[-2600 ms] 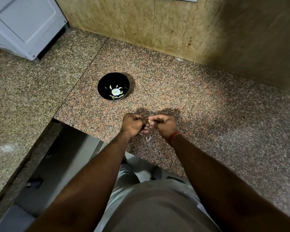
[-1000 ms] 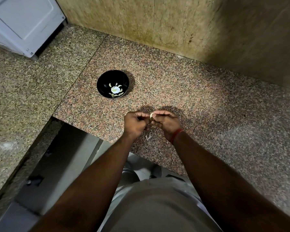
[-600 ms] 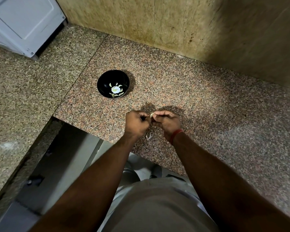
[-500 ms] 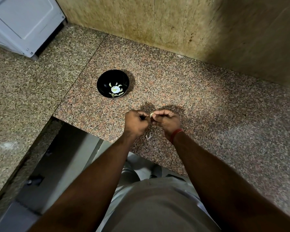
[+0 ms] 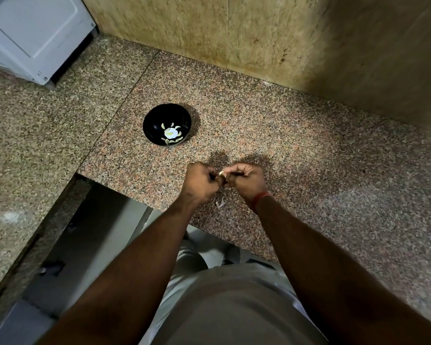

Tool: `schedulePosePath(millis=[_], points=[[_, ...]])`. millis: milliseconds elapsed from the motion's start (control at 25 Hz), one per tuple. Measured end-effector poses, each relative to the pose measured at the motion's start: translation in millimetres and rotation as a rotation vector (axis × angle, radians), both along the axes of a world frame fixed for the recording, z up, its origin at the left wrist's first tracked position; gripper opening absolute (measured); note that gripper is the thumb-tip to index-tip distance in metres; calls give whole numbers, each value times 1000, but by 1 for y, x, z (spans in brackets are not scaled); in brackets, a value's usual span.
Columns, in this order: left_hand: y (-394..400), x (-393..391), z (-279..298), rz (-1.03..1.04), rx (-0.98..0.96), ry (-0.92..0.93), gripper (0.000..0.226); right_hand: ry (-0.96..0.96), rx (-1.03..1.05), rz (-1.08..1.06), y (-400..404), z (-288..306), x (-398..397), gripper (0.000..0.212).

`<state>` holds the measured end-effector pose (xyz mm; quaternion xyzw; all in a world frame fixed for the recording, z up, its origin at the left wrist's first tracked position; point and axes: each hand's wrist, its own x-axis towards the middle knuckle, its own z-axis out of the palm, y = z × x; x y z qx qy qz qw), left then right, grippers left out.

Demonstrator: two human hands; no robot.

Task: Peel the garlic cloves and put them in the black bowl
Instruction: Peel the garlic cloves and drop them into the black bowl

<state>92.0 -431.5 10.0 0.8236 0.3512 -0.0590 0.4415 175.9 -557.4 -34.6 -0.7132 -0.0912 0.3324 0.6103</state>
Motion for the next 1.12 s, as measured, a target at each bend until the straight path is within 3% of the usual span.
schedulePosePath(millis=[400, 760, 1120], points=[[4, -4, -12, -37, 71, -46, 13, 11, 29, 33, 1, 5, 1, 13], [10, -5, -23, -4, 18, -245, 20, 261, 142, 26, 1, 5, 10, 26], [12, -7, -29, 223, -69, -221, 16, 292, 159, 18, -6, -2, 11, 28]])
